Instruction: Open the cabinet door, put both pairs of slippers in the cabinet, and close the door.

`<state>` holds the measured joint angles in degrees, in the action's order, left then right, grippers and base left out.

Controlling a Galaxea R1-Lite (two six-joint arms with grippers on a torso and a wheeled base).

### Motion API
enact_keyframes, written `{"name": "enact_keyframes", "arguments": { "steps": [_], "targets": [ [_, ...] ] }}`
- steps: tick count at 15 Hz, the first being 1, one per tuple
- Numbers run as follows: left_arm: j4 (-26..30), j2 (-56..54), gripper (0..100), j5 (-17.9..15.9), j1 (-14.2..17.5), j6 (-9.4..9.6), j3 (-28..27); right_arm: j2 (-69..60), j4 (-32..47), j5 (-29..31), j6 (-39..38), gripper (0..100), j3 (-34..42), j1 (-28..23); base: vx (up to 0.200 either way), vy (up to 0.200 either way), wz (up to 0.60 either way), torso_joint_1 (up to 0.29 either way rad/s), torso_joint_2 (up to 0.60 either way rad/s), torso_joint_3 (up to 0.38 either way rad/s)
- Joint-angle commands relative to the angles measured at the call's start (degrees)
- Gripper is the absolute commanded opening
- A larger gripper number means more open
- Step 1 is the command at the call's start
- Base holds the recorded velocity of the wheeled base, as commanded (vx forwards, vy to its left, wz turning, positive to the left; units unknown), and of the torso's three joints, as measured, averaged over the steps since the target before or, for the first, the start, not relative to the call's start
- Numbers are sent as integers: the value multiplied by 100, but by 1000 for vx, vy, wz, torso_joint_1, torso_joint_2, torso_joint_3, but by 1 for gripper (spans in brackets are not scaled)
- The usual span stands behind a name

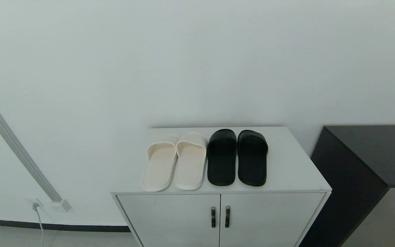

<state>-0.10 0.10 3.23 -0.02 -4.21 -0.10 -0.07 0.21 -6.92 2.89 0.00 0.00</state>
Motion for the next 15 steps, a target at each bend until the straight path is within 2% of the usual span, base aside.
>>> {"name": "enact_keyframes", "arguments": {
  "steps": [1, 6, 7, 8, 9, 11, 13, 15],
  "targets": [
    [1, -1, 0, 2, 2, -1, 1, 7, -3, -2, 1, 100, 0, 0, 0, 0, 0, 0, 0, 0],
    [1, -1, 0, 2, 2, 16, 1, 25, -38, 60, 27, 100, -70, 0, 0, 0, 0, 0, 0, 0],
    [1, -1, 0, 2, 2, 69, 1, 491, -12, 51, -386, 100, -1195, 9, 0, 0, 0, 0, 0, 0],
    [1, -1, 0, 2, -6, 87, 1, 974, 313, 7, -807, 100, -1898, 9, 0, 0, 0, 0, 0, 0],
    [1, -1, 0, 2, 2, 95, 1, 1519, 524, -107, -570, 100, -1978, 18, 0, 0, 0, 0, 0, 0],
    [1, -1, 0, 2, 2, 78, 1, 2486, 102, -477, -368, 100, -1661, 97, 0, 0, 0, 0, 0, 0],
    [1, -1, 0, -7, 2, 95, 1, 3620, -671, -564, -306, 100, -1503, 272, 0, 0, 0, 0, 0, 0],
    [1, -1, 0, -7, 2, 95, 1, 4666, -1445, -274, -254, 100, -1485, 1055, 0, 0, 0, 0, 0, 0]
  ]
}}
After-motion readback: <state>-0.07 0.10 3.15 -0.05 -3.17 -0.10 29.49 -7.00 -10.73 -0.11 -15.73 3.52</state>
